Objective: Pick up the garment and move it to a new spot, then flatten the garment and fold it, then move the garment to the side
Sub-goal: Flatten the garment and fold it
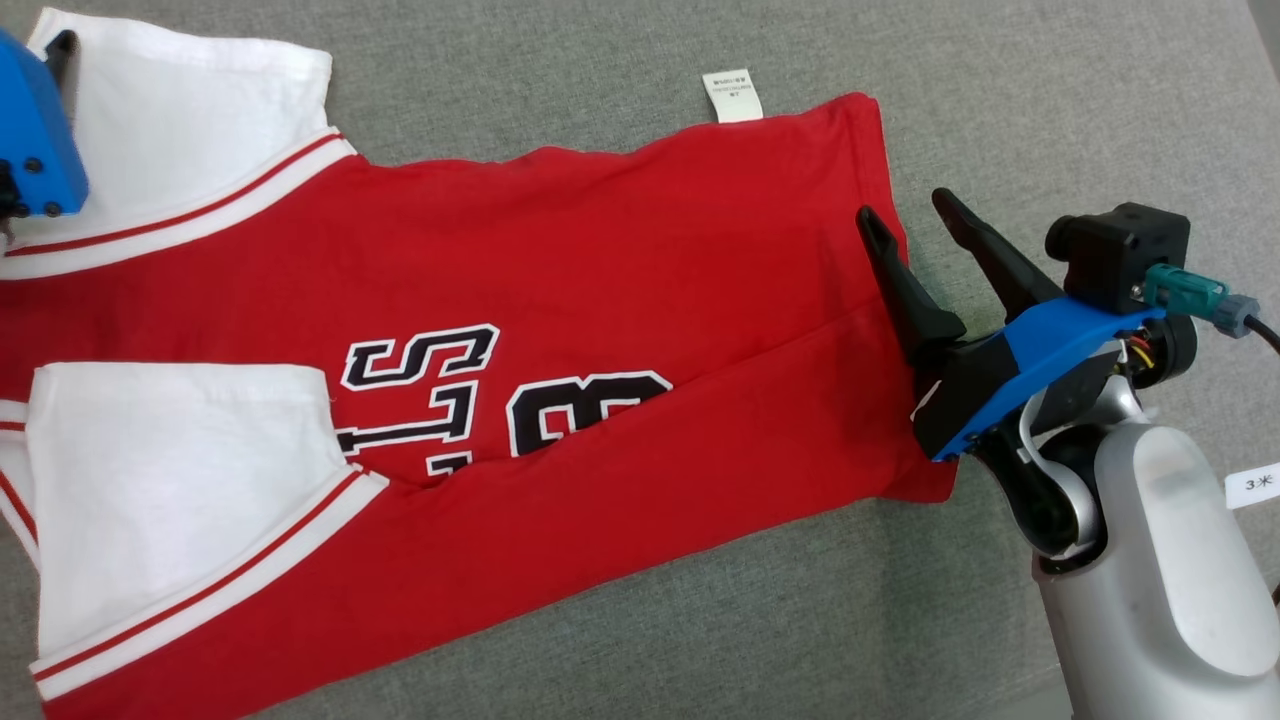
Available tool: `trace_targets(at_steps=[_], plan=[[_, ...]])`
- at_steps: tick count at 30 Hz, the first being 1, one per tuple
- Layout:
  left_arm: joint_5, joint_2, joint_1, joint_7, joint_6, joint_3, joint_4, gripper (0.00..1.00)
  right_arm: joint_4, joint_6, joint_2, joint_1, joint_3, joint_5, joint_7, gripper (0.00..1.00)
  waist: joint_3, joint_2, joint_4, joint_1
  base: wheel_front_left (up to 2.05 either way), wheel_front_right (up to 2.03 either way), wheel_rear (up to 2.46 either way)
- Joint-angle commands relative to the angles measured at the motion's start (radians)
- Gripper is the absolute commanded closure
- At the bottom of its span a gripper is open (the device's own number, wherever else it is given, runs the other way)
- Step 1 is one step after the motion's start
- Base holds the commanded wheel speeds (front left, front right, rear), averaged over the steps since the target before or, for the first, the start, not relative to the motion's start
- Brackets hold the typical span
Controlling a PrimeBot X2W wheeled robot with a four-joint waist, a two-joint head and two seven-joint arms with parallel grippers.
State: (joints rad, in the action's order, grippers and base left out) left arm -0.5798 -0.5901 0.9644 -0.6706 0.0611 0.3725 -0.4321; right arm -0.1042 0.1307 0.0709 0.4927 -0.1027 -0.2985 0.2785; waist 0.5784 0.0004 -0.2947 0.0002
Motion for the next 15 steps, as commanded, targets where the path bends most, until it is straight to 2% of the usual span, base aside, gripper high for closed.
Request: trace_targets(at_steps=[1, 7, 15], plan=[[0.005, -0.016, -0.006, -0.007, 0.0, 0.001, -0.008, 0.0, -0.005, 0.0, 0.009, 0.02, -0.004, -0.007, -0.012, 0.0, 0.008, -0.0004, -0.002, -0.0002, 0.0, 0.0, 0.0], [-0.034, -0.015, -0.009, -0.015, 0.0, -0.022, -0.032, 0.0, -0.028, 0.0, 0.007, 0.036, -0.025, -0.027, -0.045, 0.0, 0.028, -0.0004, -0.015, -0.0002, 0.0, 0.0, 0.0], [-0.088, 0.022, -0.027, -0.028, -0.013, -0.031, -0.005, 0.0, -0.036, 0.0, 0.016, 0.058, -0.039, -0.036, -0.062, 0.0, 0.036, -0.0004, -0.017, -0.0002, 0.0, 0.0, 0.0]])
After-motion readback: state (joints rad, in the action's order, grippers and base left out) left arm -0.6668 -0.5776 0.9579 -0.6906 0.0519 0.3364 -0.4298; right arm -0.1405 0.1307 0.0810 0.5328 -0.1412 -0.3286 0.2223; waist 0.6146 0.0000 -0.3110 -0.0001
